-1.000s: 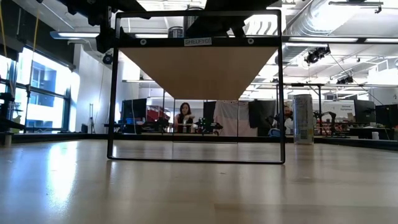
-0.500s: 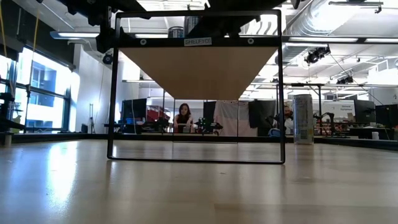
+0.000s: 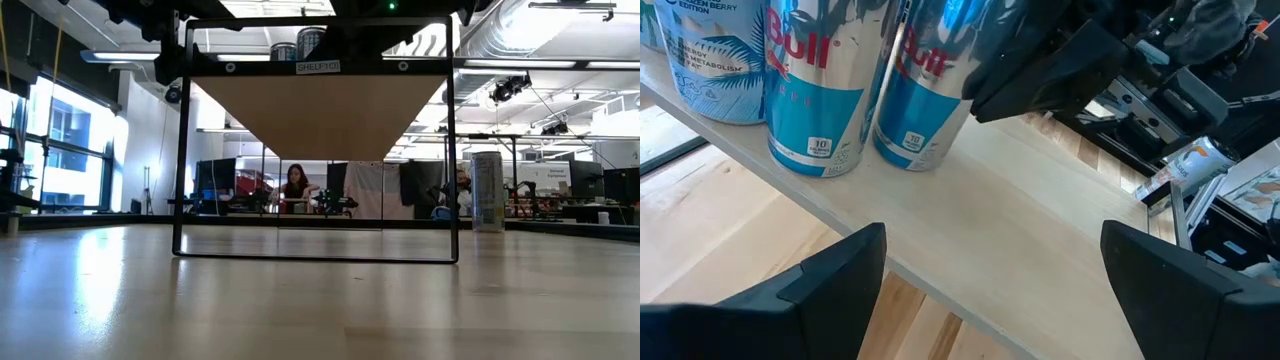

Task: Place canned beverage on shelf
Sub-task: Put the blue soda can on the shelf aligned with the blue soda can, then put the top white yellow soda can on the shelf

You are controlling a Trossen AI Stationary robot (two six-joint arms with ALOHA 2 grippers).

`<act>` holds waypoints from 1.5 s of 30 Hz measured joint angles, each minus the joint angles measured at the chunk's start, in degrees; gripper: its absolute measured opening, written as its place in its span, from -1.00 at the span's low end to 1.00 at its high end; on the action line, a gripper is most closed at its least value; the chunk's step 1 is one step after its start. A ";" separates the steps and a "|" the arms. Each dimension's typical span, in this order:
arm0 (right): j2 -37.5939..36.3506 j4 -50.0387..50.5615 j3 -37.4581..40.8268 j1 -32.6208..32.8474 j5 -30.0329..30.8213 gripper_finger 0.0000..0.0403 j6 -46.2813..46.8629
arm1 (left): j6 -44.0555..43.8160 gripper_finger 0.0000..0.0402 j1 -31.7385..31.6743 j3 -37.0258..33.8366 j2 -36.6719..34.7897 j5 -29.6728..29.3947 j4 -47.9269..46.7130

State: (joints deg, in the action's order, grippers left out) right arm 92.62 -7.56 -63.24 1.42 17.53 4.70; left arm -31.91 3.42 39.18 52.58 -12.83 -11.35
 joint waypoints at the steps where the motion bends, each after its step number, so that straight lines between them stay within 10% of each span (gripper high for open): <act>1: 0.00 0.01 0.00 -0.22 -0.17 -1.00 -0.31 | 0.01 0.68 0.00 0.00 0.00 0.00 0.00; 34: 0.00 0.01 0.00 -4.95 -4.80 -1.00 -3.68 | 0.91 0.68 -0.02 0.00 0.00 -0.87 0.27; 45: -4.41 3.31 -0.02 -4.72 -17.69 -1.00 -0.33 | 0.74 0.68 -0.13 1.09 0.07 4.18 1.93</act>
State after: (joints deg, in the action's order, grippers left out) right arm 88.21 -4.25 -63.26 -3.30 -0.17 4.37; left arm -31.18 3.29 40.27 52.64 -8.65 -9.42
